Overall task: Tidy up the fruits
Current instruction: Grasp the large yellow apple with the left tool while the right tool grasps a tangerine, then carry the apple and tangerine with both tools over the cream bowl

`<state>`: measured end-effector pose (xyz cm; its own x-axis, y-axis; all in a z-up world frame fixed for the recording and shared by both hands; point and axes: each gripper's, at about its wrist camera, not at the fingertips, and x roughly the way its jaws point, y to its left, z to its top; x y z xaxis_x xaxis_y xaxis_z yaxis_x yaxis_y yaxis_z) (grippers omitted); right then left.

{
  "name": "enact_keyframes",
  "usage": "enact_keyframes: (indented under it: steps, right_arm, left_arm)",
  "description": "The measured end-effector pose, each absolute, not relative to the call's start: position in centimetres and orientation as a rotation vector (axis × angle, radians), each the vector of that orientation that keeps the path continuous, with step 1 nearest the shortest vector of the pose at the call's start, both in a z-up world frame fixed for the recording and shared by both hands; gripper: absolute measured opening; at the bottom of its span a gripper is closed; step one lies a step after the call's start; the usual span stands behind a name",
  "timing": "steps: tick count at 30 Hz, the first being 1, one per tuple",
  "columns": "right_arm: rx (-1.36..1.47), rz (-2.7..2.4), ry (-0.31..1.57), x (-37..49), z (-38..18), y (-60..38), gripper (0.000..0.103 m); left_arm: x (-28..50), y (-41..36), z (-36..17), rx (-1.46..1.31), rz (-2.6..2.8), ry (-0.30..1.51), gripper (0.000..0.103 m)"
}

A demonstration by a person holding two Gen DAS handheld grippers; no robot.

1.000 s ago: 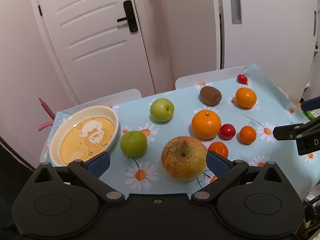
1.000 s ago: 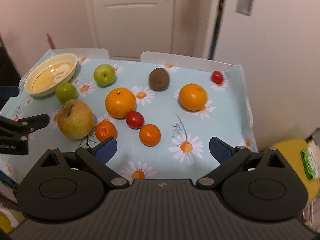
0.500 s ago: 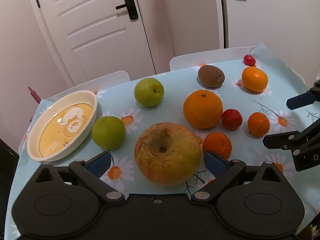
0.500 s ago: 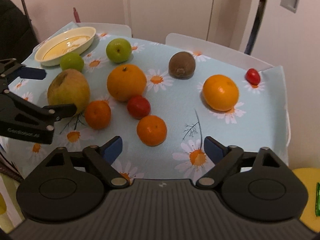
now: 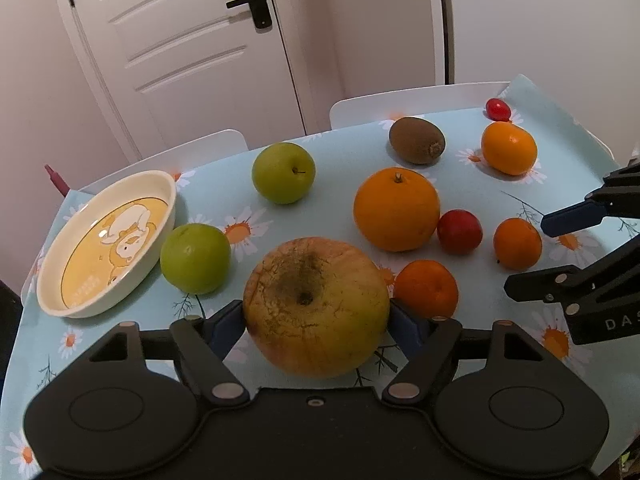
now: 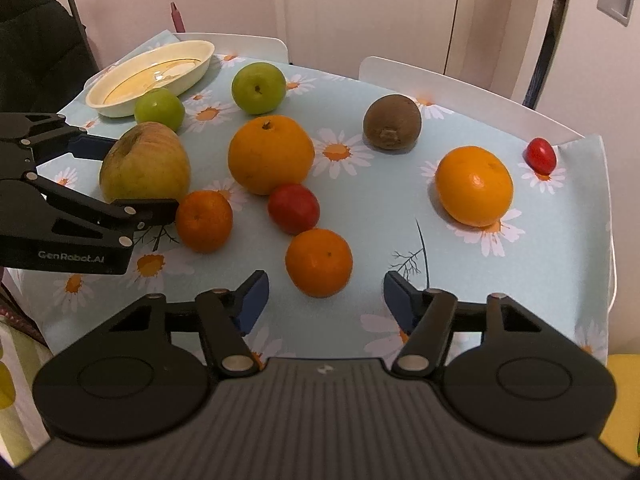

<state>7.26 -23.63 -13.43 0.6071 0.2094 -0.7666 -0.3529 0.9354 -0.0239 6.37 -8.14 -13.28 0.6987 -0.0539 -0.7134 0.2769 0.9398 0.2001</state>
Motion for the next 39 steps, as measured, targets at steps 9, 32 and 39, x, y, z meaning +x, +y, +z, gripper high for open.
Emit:
enact_keyframes:
  steps: [9, 32, 39]
  right_arm:
    - [-0.187, 0.338, 0.855, 7.8, -13.6, -23.4, 0.07]
    - [-0.205, 0.397, 0.76, 7.6, -8.3, -21.3, 0.051]
    - [-0.209, 0.447, 0.727, 7.9, -5.0, -19.0, 0.051]
  left_arm:
    - [5.9, -7.9, -13.2, 0.311, -0.165, 0.783, 0.079]
    - [2.4, -4.4, -8.8, 0.209, 0.019, 0.719, 0.079]
    - [1.4, -1.0, -5.4, 0.161, 0.12, 0.677, 0.079]
